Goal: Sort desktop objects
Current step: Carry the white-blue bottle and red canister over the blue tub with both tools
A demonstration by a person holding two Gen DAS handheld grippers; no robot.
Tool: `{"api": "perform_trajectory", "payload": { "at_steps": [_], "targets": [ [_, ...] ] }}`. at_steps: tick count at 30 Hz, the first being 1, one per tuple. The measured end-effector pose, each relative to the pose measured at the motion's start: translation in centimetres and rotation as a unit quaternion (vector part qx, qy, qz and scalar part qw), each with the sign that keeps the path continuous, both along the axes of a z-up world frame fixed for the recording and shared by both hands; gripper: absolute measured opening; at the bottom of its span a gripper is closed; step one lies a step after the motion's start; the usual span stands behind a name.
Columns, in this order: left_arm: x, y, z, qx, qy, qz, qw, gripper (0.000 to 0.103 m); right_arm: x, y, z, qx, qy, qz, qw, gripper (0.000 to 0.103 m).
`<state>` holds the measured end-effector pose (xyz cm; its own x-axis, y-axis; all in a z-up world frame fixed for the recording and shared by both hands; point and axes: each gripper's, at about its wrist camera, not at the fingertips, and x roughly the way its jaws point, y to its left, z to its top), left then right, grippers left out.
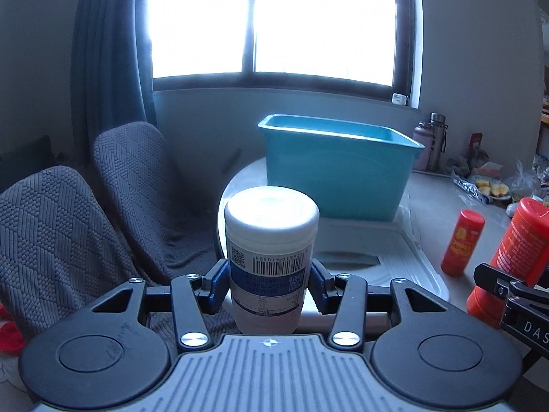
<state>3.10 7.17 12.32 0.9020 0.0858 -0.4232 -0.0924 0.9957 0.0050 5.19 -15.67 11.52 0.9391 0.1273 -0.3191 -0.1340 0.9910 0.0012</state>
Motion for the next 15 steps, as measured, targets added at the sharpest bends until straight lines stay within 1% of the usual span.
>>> {"api": "perform_trajectory", "payload": {
  "at_steps": [6, 15],
  "targets": [
    [4.4, -0.6, 2.7, 0.002, -0.011, 0.001, 0.9999, 0.049, 3.8, -0.4, 2.3, 0.000, -0.017, 0.007, 1.000, 0.049],
    [13.8, -3.3, 7.2, 0.005, -0.029, 0.007, 0.9996, 0.049, 11.5, -1.7, 5.7, -0.001, -0.047, 0.030, 0.998, 0.049]
  ]
}}
